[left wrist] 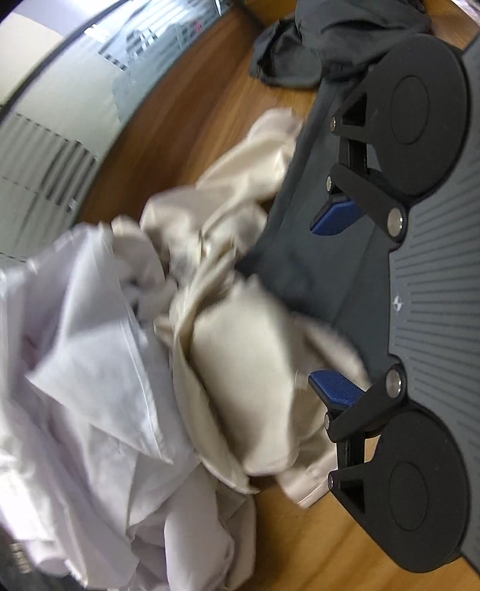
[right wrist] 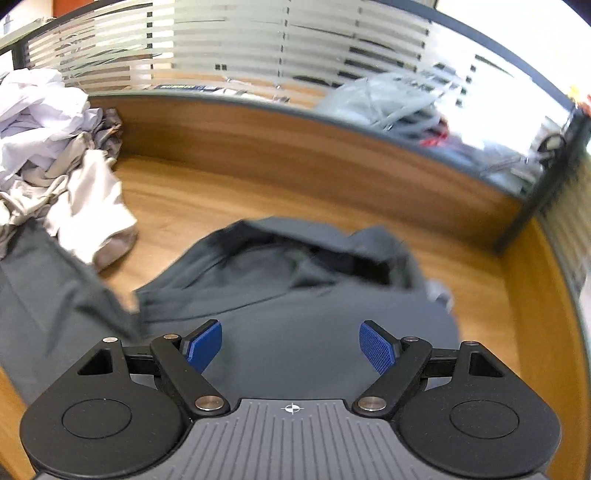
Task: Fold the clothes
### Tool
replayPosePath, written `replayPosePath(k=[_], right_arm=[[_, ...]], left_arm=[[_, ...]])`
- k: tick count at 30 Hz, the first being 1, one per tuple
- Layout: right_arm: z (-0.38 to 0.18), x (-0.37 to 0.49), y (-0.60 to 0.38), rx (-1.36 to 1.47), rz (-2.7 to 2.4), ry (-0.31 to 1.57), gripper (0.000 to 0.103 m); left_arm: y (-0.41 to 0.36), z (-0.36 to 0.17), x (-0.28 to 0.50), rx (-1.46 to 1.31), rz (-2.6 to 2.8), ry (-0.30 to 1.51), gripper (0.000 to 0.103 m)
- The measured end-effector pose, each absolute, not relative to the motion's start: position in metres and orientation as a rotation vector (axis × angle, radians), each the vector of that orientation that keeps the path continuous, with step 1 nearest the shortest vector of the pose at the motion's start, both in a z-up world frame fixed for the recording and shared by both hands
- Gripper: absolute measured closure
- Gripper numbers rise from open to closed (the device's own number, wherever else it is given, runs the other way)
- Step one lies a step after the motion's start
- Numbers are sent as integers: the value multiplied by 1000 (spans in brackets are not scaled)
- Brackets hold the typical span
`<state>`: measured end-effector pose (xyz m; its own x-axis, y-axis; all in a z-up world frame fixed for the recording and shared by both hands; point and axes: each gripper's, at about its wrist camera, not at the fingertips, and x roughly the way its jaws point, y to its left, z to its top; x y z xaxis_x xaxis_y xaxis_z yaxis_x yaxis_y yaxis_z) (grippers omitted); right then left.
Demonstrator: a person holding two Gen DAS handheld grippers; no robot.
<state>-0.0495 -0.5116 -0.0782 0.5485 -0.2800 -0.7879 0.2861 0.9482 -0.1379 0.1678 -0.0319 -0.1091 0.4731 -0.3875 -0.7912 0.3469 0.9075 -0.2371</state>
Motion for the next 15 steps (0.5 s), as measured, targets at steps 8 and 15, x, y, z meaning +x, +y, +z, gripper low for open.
replayPosePath(k=[8, 15], right_arm=[[-80, -3, -597, -71, -178, 912, 25], [-113, 49, -618, -222, 22, 977, 28]], left_arm=[[-115, -102, 82, -169, -366, 921, 18], [-195, -111, 36, -229, -437, 952, 18]])
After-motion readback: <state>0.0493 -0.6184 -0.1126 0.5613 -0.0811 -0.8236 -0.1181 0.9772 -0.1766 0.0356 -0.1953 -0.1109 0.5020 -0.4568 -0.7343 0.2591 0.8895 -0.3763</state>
